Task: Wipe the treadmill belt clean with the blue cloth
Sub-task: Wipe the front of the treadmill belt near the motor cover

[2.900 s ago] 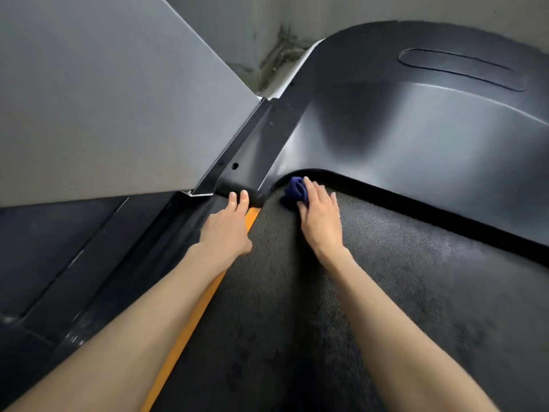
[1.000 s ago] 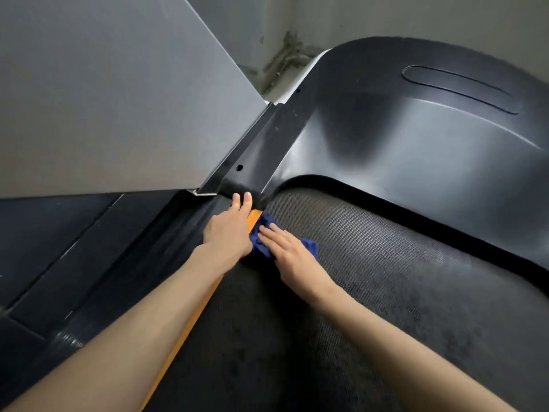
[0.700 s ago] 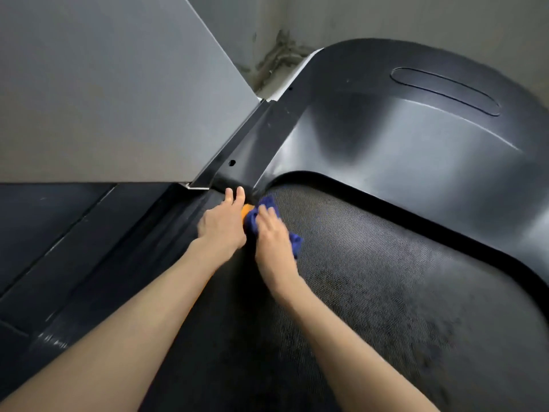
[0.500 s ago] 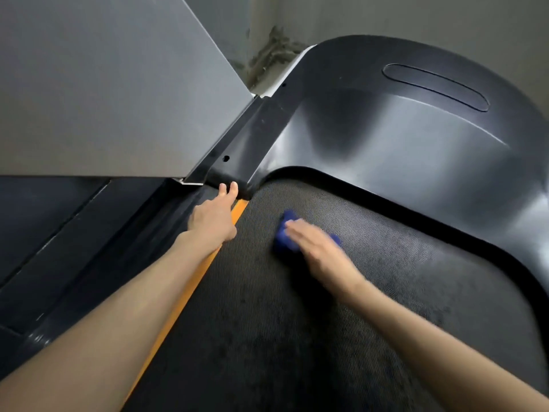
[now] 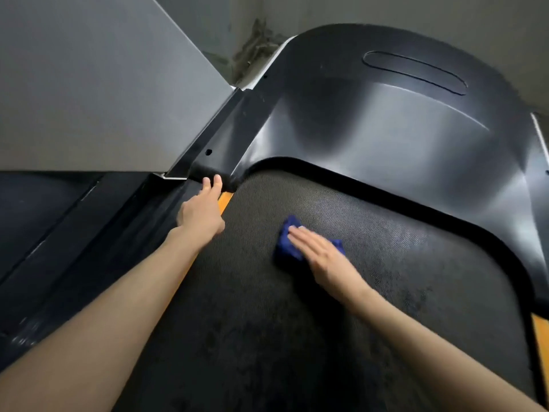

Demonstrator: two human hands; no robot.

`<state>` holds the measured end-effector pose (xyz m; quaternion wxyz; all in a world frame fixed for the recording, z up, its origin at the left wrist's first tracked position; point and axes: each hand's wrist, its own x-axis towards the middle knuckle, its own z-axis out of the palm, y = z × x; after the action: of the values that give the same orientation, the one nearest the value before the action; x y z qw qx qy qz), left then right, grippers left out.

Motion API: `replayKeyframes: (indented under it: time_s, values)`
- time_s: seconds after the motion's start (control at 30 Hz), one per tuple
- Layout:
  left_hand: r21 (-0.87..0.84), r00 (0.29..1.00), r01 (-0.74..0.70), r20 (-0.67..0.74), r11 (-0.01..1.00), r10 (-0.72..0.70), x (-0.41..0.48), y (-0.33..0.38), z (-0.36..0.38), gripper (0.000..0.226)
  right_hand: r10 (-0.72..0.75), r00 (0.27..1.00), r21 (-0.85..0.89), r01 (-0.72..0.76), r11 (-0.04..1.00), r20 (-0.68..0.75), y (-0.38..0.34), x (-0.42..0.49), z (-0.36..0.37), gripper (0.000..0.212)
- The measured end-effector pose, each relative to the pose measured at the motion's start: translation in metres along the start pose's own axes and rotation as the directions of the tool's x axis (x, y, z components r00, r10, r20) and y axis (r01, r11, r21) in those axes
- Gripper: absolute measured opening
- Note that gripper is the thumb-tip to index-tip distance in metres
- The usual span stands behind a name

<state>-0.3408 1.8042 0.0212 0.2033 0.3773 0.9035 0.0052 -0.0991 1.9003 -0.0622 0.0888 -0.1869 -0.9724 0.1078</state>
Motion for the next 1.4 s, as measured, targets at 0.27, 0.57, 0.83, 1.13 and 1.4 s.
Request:
replayKeyframes:
  time_s: [0.27, 0.57, 0.83, 1.13, 1.4]
  values:
    - [0.045, 1.0, 0.002, -0.012, 0.999, -0.002, 0.002, 0.004, 0.001, 0.096, 0.478, 0.878, 0.285, -0.451, 0.846, -0.029, -0.071, 0.019, 0.003, 0.051]
    - [0.031, 1.0, -0.006, 0.014, 1.0, 0.006, 0.003, -0.001, 0.0, 0.096, 0.653, 0.742, 0.23, -0.616, 0.754, -0.153, 0.026, 0.036, -0.013, 0.055]
    - [0.03, 1.0, -0.02, 0.015, 0.999, 0.02, 0.001, 0.0, -0.003, 0.092, -0.133, 0.991, 0.188, 0.132, 0.973, -0.006, -0.061, 0.058, 0.017, 0.051]
    - [0.055, 0.999, -0.043, -0.013, 0.998, 0.043, 0.001, 0.003, -0.004, 0.088, -0.011, 0.999, 0.19, 0.004, 0.982, 0.036, -0.076, 0.076, 0.019, 0.044]
    - [0.002, 0.998, 0.013, -0.055, 1.0, -0.013, 0.006, 0.01, 0.01, 0.088, 0.575, 0.814, 0.112, -0.565, 0.817, -0.087, -0.007, 0.123, 0.002, 0.053]
